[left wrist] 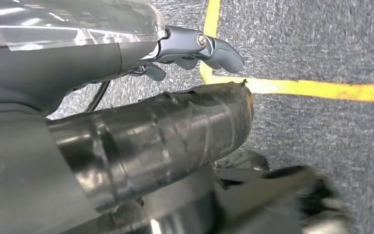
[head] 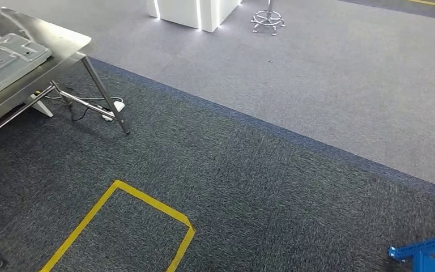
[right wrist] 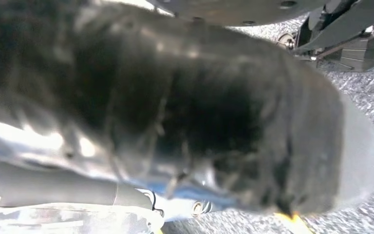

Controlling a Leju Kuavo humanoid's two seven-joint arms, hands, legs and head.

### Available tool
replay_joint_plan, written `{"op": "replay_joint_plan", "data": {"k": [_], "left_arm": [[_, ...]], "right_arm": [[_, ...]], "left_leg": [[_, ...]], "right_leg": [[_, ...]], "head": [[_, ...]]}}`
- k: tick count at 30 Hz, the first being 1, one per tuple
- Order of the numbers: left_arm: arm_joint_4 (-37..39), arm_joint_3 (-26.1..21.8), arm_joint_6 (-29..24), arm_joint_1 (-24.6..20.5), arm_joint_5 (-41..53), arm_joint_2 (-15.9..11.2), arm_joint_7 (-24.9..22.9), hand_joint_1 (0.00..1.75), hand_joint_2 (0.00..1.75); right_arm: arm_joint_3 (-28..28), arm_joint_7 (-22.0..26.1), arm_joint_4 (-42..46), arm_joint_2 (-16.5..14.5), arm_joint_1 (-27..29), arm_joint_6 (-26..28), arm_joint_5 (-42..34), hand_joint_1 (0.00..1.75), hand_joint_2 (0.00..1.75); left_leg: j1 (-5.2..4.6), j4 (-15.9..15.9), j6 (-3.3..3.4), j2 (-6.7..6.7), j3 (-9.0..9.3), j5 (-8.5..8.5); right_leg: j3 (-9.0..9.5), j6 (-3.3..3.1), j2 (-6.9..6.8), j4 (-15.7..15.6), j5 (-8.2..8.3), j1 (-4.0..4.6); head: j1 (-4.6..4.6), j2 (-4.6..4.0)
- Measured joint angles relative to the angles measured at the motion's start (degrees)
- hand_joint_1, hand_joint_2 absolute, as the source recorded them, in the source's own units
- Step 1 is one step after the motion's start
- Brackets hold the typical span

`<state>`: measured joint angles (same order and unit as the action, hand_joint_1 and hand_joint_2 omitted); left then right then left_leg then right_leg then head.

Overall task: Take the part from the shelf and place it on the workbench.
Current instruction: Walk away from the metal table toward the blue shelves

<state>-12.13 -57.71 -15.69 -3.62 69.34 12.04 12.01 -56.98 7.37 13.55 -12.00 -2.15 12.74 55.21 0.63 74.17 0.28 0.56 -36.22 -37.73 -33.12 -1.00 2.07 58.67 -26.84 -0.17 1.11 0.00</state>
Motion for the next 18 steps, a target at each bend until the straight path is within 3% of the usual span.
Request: {"op": "replay_joint_plan", "data": {"k": [1,2,4,6,8,9,11,13,14,15,16,18], "left_arm": [[0.00,-0.02,0.00,0.05,-0.02,0.00,0.01,0.00,0.00],[0.00,-0.03,-0.01,0.06,-0.03,-0.01,0.02,0.00,0.00],[0.00,-0.10,-0.03,0.05,-0.05,-0.05,0.05,0.00,0.00],[0.00,-0.21,-0.07,0.00,-0.04,-0.11,0.06,0.00,0.00],[0.00,-0.28,-0.09,-0.13,-0.03,-0.13,0.03,0.00,0.00],[0.00,-0.30,-0.09,-0.17,-0.03,-0.10,0.01,0.00,0.00],[0.00,-0.32,-0.08,-0.13,-0.01,-0.06,-0.02,0.00,0.00],[0.00,-0.37,-0.08,0.00,0.02,-0.04,-0.04,0.00,0.00],[0.00,-0.39,-0.08,0.10,0.03,-0.05,-0.08,0.00,0.00],[0.00,-0.40,-0.08,0.14,0.03,-0.05,-0.11,0.00,0.00],[0.00,-0.41,-0.09,0.15,0.04,-0.06,-0.15,0.00,0.00],[0.00,-0.41,-0.09,0.08,0.07,-0.04,-0.18,0.00,0.00]], "right_arm": [[0.01,0.00,0.00,0.00,0.04,0.01,0.00,0.00,0.00],[0.02,0.00,0.00,-0.01,0.07,0.02,0.00,0.00,0.00],[0.03,-0.01,-0.01,-0.10,0.04,0.04,0.00,0.00,0.00],[0.04,-0.07,-0.02,-0.27,-0.04,0.07,0.00,0.00,0.00],[0.04,-0.16,-0.05,-0.37,0.01,0.09,0.00,0.00,0.00],[0.04,-0.20,-0.08,-0.38,0.08,0.11,0.00,0.00,0.00],[0.04,-0.27,-0.11,-0.38,0.08,0.19,0.00,0.00,0.00],[0.04,-0.33,-0.11,-0.37,-0.04,0.22,0.01,0.00,0.00],[0.04,-0.35,-0.11,-0.37,-0.07,0.22,0.02,0.00,0.00],[0.04,-0.36,-0.11,-0.37,-0.05,0.22,0.02,0.00,0.00],[0.04,-0.36,-0.11,-0.37,0.00,0.22,0.02,0.00,0.00],[0.04,-0.36,-0.10,-0.34,0.11,0.22,0.02,0.00,0.00]], "left_leg": [[-0.07,-0.66,0.31,-0.13,0.05,1.35],[-0.21,-3.67,0.73,-0.58,1.18,3.65],[-0.48,-11.71,1.62,-3.46,4.33,7.74],[-0.69,-15.80,1.98,-5.64,5.82,9.09],[-0.75,-16.43,2.15,-4.82,6.05,9.36],[-0.67,-16.88,2.38,-4.05,6.28,9.66],[-0.45,-17.94,2.96,-2.36,6.61,10.33],[-0.57,-18.15,3.28,-0.59,6.59,10.46],[-0.63,-18.09,3.30,0.37,6.51,10.40],[-0.63,-18.00,3.27,1.29,6.46,10.30],[-0.58,-17.89,3.17,2.13,6.45,10.17],[-0.41,-17.46,2.75,3.51,6.49,9.78]], "right_leg": [[0.08,-0.01,0.86,0.01,0.01,0.14],[0.20,-0.01,1.72,0.03,0.01,0.22],[0.24,0.09,3.16,0.10,0.06,0.21],[-0.10,0.49,4.36,0.17,0.27,-0.02],[-0.44,1.21,5.67,-0.01,0.64,-0.18],[-0.62,1.50,5.52,0.18,0.52,-0.13],[-2.03,1.91,2.91,3.05,-1.48,0.18],[-5.29,2.19,-0.38,9.91,-5.28,0.13],[-6.92,2.41,-1.06,13.31,-6.64,-0.07],[-7.82,2.65,-1.40,15.23,-7.00,-0.32],[-7.61,2.90,-1.65,15.04,-6.28,-0.58],[-3.85,3.33,-3.01,8.33,-2.76,-1.01]], "head": [[0.00,0.00],[0.00,0.00],[0.01,0.00],[0.00,0.00],[-0.01,0.00],[0.00,0.00],[0.13,0.00],[0.25,0.00],[0.23,0.00],[0.23,0.00],[0.22,0.00],[0.24,-0.01]]}}
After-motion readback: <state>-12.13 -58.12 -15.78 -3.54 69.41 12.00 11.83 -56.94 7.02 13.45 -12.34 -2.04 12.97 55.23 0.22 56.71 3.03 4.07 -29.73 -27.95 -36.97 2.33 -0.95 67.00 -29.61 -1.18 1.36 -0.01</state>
